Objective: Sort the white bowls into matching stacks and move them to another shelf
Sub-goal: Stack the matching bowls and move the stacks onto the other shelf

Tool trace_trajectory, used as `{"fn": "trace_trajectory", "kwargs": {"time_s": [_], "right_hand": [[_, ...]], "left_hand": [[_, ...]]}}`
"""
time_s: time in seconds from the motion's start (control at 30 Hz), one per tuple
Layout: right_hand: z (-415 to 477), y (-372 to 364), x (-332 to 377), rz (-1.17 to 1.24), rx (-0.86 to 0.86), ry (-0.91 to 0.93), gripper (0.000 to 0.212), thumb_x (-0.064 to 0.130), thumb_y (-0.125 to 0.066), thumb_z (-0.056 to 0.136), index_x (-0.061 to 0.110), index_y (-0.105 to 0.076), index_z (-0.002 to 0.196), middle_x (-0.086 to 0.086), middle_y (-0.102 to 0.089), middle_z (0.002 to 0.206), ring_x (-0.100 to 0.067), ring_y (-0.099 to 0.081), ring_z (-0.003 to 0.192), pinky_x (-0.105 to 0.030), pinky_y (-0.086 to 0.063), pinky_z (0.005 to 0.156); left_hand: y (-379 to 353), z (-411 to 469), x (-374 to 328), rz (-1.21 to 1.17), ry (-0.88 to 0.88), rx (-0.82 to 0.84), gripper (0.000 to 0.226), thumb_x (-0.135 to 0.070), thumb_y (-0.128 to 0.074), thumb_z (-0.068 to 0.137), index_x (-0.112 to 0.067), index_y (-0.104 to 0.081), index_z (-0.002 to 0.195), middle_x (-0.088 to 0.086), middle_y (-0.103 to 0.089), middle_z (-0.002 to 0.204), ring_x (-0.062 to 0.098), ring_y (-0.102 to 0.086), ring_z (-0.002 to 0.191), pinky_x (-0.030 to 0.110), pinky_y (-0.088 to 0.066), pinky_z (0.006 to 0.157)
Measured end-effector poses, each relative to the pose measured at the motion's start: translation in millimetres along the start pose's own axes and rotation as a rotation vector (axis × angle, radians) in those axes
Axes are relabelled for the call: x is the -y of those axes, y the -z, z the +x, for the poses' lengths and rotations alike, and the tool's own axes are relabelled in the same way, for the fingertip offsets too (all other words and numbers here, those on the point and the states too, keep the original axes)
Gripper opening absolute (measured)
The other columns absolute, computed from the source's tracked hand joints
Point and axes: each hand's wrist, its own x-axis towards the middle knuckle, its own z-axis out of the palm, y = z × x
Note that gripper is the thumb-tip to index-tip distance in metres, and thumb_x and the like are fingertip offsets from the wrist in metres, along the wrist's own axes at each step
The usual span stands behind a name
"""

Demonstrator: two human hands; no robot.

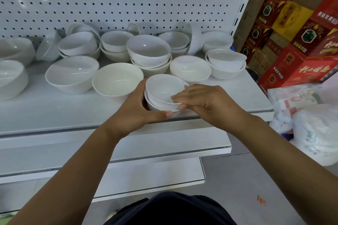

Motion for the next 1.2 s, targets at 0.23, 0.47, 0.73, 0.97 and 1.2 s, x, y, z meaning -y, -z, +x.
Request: {"fn": "trace_trajectory", "kwargs": {"time_s": [0.23, 0.47, 0.73, 0.97, 1.2], "right_hand": [[-3.7, 17.6, -8.8, 0.176, -0.212, -0.228, 0.034, 0.018, -0.082, 0.082, 0.006, -0.077, 0.113, -0.006, -0.075, 0.117, -0.014, -0.070, 0.112, -0.030, -0.053, 0.102], [0.5, 51.0, -59.2, -0.195, -0.379, -0.504, 0.026, 0.023, -0.076, 0.091, 0.007, -0.076, 0.112, -0.007, -0.075, 0.115, -0.022, -0.066, 0.111, -0.034, -0.051, 0.102], [10.5, 63.3, -91.4, -0.268, -0.162, -0.755, 0.031, 0.035, -0.069, 0.096, 0.006, -0.079, 0.104, -0.007, -0.077, 0.107, -0.023, -0.067, 0.102, -0.022, -0.042, 0.087], [4.8, 54.6, -95.2, -0.213, -0.261, -0.764, 0.017, 0.017, -0.070, 0.095, 0.005, -0.080, 0.102, -0.008, -0.078, 0.101, -0.016, -0.067, 0.089, -0.012, -0.040, 0.079], [0.3, 52.1, -87.7, -0.229, -0.427, -0.680, 0.017, 0.013, -0.071, 0.093, 0.001, -0.080, 0.100, -0.015, -0.078, 0.098, -0.028, -0.070, 0.092, -0.027, -0.048, 0.087]], "left_hand": [[-11.1, -2.0, -3.1, -0.022, -0.063, -0.099, 0.087, -0.034, -0.091, 0.065, -0.028, -0.049, 0.141, -0.016, -0.062, 0.133, 0.002, -0.058, 0.122, 0.014, -0.052, 0.093], [-17.0, -3.7, -2.2, -0.063, -0.068, -0.152, 0.085, -0.039, -0.088, 0.067, -0.030, -0.049, 0.142, -0.017, -0.063, 0.133, 0.002, -0.059, 0.123, 0.016, -0.052, 0.094], [-19.6, -3.4, -3.2, -0.062, -0.054, -0.185, 0.084, -0.036, -0.089, 0.068, -0.032, -0.048, 0.141, -0.020, -0.062, 0.132, -0.007, -0.058, 0.118, 0.007, -0.048, 0.089], [-19.6, -4.3, -1.8, -0.053, -0.051, -0.186, 0.084, -0.037, -0.088, 0.070, -0.030, -0.048, 0.143, -0.017, -0.062, 0.134, -0.003, -0.058, 0.121, 0.009, -0.049, 0.093], [-18.6, -3.8, -1.9, -0.039, -0.049, -0.162, 0.084, -0.038, -0.086, 0.072, -0.029, -0.045, 0.145, -0.016, -0.060, 0.137, 0.000, -0.057, 0.124, 0.011, -0.049, 0.097]]}}
